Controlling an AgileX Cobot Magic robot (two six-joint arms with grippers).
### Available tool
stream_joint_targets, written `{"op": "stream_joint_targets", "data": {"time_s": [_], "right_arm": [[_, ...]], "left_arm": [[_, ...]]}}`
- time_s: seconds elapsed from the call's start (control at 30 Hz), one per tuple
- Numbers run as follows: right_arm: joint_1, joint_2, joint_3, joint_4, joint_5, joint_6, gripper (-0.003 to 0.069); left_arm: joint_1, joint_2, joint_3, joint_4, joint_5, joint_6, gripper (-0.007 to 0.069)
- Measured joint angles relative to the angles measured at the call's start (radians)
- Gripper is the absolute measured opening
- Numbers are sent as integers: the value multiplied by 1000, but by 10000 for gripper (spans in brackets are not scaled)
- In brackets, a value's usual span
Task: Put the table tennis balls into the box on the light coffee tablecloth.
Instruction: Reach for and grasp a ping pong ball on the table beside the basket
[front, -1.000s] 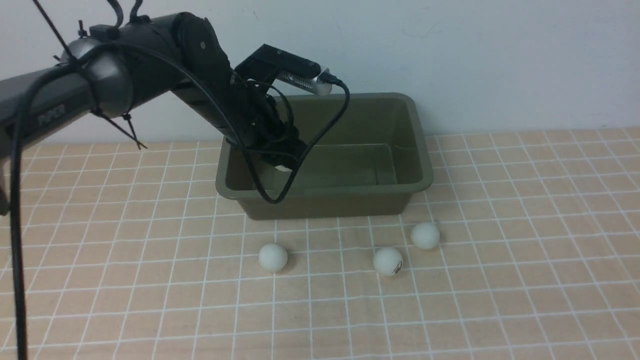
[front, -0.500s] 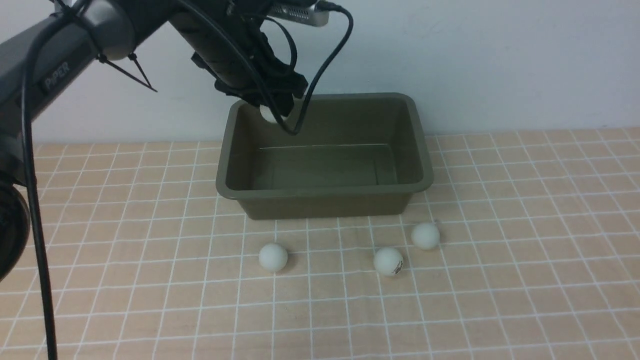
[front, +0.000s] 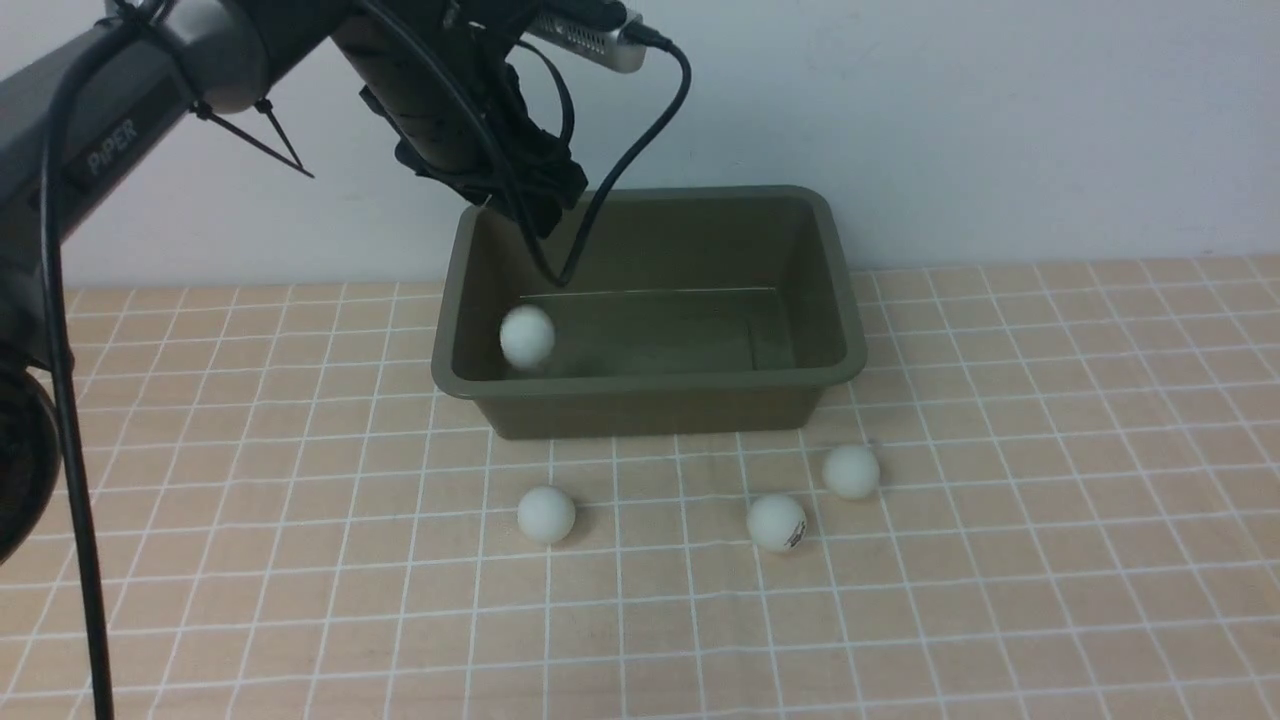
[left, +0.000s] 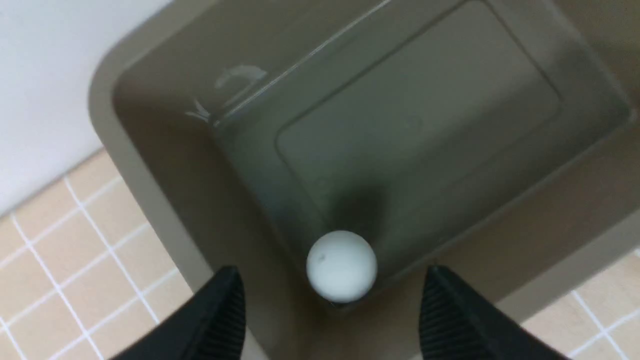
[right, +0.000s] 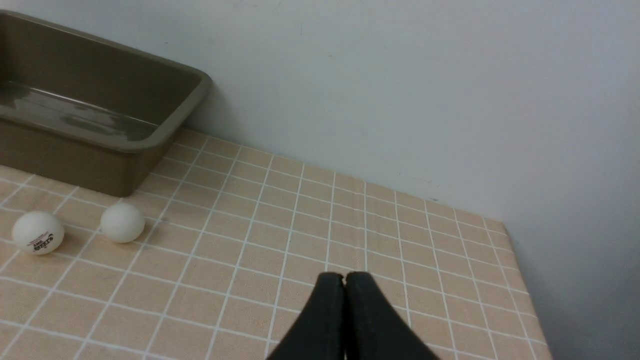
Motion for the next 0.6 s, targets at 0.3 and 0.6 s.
{"op": "stream_joint_targets", "data": {"time_s": [0.3,0.6], "right_arm": [[0,0,0,0,1,0,-18],[0,0,0,0,22,0,-18]], "left_arm": [[0,8,-1,-34,109,-74,387],[-17,-23,169,-172,109,-207,258]]}}
